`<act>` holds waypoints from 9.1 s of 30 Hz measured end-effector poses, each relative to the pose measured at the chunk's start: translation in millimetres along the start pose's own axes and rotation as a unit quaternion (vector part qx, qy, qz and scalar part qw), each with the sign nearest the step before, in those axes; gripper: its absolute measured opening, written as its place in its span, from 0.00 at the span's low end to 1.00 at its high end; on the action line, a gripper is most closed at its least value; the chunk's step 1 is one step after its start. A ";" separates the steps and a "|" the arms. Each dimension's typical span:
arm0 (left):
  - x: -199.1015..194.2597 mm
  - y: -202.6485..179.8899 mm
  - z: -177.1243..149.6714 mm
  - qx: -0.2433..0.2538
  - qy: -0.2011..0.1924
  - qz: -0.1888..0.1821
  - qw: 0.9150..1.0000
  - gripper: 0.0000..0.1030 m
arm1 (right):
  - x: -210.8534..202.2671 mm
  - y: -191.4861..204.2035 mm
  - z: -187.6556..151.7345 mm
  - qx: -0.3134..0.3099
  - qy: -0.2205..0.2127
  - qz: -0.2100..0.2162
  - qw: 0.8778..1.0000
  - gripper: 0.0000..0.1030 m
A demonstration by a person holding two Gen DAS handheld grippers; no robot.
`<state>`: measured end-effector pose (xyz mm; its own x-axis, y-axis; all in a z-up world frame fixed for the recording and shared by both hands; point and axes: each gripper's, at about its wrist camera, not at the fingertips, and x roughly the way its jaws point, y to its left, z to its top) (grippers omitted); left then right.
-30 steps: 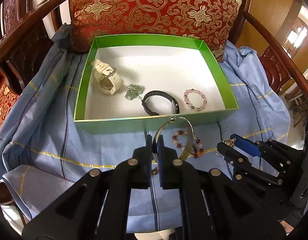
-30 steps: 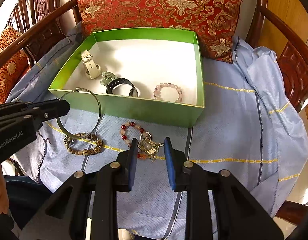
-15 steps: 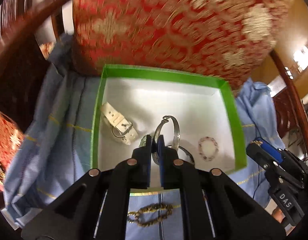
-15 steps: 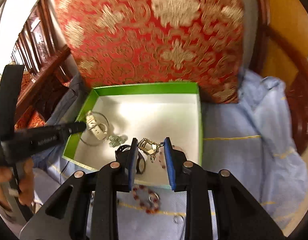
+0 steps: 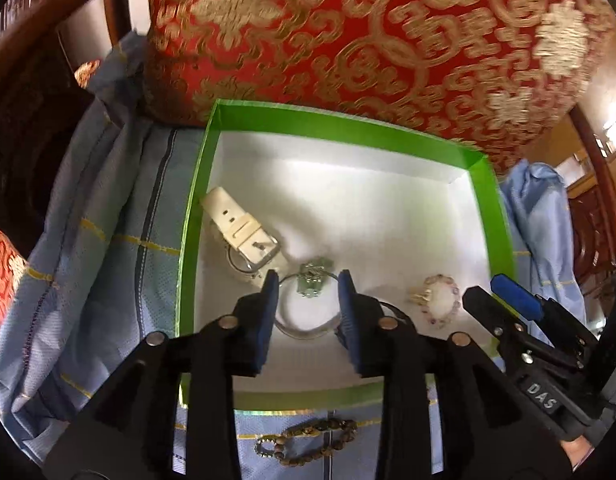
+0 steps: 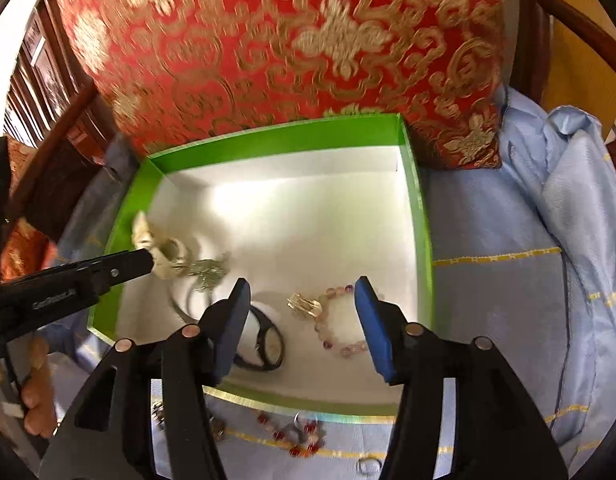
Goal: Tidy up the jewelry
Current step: 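Withdraw both tools from the box toward the two bead bracelets, then lower the left tool onto the wooden bead bracelet while the right tool lowers onto the red bead bracelet, then close the left tool on the wooden bead bracelet while the right tool closes on the red bead bracelet, then lift both bracelets into the green box and open both tools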
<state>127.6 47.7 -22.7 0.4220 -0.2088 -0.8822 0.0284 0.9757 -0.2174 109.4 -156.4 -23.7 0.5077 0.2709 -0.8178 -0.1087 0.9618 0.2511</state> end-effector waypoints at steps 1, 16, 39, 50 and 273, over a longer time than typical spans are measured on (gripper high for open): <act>-4.9 -2.3 -1.7 0.007 -0.003 -0.005 1.000 0.31 | -7.7 -1.6 -3.1 0.003 -0.004 0.010 1.000 0.53; -29.6 -14.7 -99.5 0.106 0.039 0.000 0.994 0.57 | -21.5 14.9 -108.9 -0.127 0.069 -0.020 0.989 0.53; 24.0 -24.3 -111.0 0.118 0.102 0.085 0.984 0.57 | 28.9 16.3 -100.6 -0.085 0.108 -0.061 0.989 0.08; 34.1 -21.1 -110.4 0.115 0.116 0.088 0.983 0.41 | -23.3 1.1 -85.8 -0.049 0.052 -0.035 0.997 0.08; -13.6 -40.2 11.9 0.044 -0.036 0.055 0.997 0.42 | 10.4 45.8 -9.7 -0.078 -0.050 -0.078 0.993 0.44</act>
<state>131.5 12.1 3.1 0.4909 -0.0975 -0.8657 0.0556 0.9952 -0.0805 101.4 -109.1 -25.7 0.6104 0.1213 -0.7828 -0.1497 0.9881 0.0364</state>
